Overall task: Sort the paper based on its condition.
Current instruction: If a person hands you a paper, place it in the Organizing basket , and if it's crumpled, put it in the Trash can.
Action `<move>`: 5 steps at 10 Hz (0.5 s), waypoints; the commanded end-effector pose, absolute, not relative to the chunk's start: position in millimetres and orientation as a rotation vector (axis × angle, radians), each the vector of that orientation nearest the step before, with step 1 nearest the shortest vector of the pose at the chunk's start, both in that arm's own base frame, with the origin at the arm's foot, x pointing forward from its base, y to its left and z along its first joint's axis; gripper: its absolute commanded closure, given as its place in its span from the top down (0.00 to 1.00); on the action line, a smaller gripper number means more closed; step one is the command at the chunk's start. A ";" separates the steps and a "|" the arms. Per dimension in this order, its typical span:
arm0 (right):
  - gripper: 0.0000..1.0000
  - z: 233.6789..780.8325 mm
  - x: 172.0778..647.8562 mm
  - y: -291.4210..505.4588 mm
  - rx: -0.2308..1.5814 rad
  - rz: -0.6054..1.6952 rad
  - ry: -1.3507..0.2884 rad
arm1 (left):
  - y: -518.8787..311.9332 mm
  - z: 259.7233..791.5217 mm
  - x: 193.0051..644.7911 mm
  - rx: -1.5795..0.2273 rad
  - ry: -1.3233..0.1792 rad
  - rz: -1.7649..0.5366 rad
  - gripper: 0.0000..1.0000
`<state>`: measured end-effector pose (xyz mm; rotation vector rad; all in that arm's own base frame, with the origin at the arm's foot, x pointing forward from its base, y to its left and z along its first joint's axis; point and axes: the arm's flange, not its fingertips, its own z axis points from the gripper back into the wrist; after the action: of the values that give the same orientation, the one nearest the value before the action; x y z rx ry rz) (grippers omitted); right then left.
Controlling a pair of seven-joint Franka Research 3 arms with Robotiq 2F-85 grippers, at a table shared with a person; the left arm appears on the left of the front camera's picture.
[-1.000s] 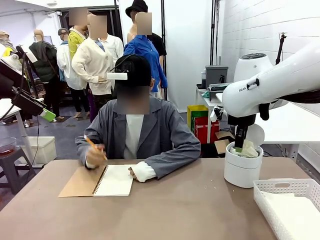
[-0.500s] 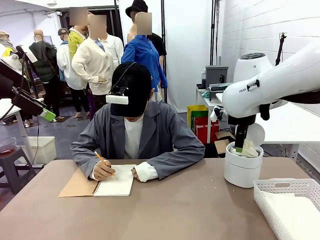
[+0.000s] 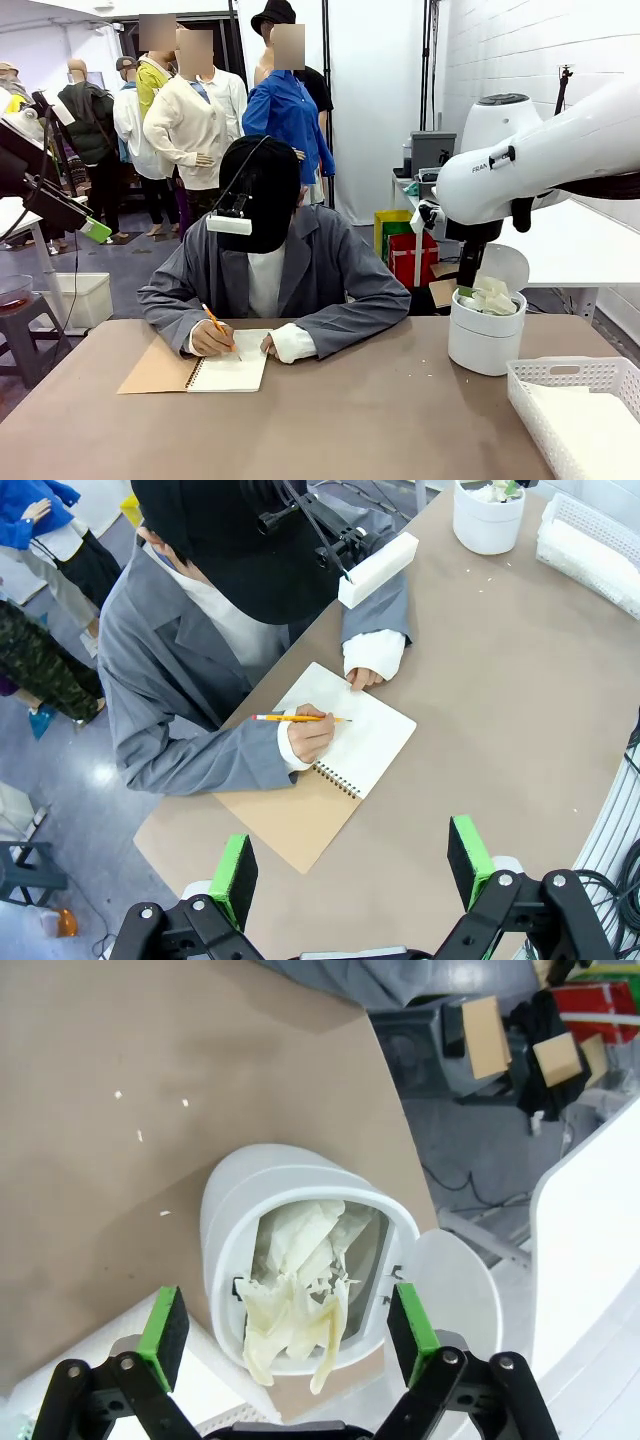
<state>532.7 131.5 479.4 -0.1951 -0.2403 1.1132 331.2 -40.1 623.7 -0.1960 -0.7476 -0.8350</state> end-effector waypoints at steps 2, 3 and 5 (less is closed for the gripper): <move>1.00 494.9 517.2 141.8 -0.091 1.101 -0.285 | -38.9 624.1 332.2 -0.197 -0.754 -0.832 1.00; 1.00 499.5 512.6 146.5 -0.003 1.053 -0.315 | -38.9 624.1 332.2 -0.197 -0.754 -0.832 1.00; 1.00 493.5 524.8 142.6 -0.154 1.104 -0.276 | -38.9 624.1 332.2 -0.197 -0.754 -0.832 1.00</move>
<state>520.4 147.8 498.8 -0.1088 -0.2900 1.0896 331.1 -40.1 623.7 -0.1960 -0.7476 -0.8350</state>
